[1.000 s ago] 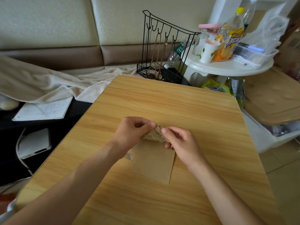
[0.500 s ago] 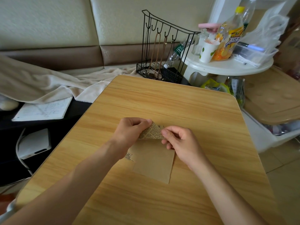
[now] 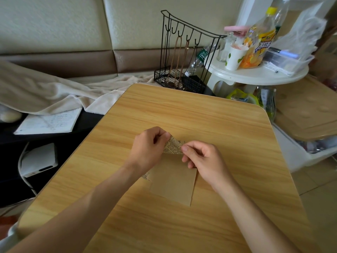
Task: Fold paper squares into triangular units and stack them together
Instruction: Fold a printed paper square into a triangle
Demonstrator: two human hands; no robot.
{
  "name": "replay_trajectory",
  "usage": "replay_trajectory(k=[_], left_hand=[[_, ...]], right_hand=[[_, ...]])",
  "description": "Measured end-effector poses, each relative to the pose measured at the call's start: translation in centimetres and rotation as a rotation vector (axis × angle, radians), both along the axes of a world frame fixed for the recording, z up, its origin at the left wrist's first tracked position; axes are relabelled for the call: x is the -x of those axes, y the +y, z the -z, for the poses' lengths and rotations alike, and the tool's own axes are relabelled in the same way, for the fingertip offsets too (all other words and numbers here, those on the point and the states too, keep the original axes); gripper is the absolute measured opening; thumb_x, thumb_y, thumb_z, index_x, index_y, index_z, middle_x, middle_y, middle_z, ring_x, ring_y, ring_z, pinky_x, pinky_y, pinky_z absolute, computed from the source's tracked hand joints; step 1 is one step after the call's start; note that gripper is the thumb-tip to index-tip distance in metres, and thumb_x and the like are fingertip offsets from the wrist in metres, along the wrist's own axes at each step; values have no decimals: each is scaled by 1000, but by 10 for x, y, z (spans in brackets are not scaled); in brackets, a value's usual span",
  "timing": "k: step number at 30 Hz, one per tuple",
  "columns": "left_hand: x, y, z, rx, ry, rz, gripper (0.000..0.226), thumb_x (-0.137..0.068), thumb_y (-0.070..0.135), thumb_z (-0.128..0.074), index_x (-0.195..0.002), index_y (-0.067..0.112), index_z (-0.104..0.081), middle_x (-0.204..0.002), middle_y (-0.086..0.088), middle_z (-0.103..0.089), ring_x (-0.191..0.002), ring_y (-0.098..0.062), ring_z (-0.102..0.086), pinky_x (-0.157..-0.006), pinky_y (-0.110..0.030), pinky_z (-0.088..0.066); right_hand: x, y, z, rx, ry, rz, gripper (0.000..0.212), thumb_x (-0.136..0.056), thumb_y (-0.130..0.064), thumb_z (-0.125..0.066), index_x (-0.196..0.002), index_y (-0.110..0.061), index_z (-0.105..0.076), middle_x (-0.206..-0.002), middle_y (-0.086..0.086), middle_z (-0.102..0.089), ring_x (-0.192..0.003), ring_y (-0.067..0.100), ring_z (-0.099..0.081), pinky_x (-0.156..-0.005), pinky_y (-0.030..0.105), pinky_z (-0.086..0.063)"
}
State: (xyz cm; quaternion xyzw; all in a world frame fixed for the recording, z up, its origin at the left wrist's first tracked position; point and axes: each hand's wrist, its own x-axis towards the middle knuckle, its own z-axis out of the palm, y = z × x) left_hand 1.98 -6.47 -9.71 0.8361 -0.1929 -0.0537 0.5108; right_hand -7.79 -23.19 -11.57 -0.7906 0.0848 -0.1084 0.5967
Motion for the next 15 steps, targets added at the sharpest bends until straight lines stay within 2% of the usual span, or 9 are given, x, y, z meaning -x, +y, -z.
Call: replay_trajectory(k=[1,5,8,13,15], left_hand=[[0,0,1,7,18,2,24,-100,30,-63,-78,22,-68,-51,15,-50,-50,-5,-44,-52,-29,-45],[1,0,-1,41,102,51,22,-98,33,-66,-79,24,-71,-55,11,-56,-52,-7,-46,-52,-26,-40],[7,-1,-5,66,163,99,23,-98,32,-66,-78,23,-72,-55,12,-53,-51,-6,-43,-51,-21,-35],[10,-2,-13,189,342,85,22,-97,27,-67,-83,11,-72,-72,2,-61,-70,-10,-52,-69,-29,-40],[10,-2,-14,220,439,63,23,-96,28,-67,-85,9,-72,-75,1,-64,-72,-12,-56,-72,-30,-42]], right_hand=[[0,0,-1,-4,-3,2,14,-99,-34,-65,-91,-34,-76,-75,-3,-73,-61,11,-61,-62,29,-52],[1,3,0,7,-2,16,18,-93,-50,-65,-95,-35,-74,-80,-8,-72,-66,9,-66,-66,30,-55],[-1,5,2,14,-15,38,13,-91,-44,-67,-90,-33,-74,-73,-9,-68,-64,10,-64,-65,30,-54],[-2,3,2,10,-23,21,12,-90,-44,-67,-87,-34,-74,-68,-5,-65,-62,10,-61,-65,33,-52],[-2,2,1,1,-27,8,10,-94,-39,-68,-88,-33,-73,-70,-5,-65,-63,9,-60,-64,29,-51]])
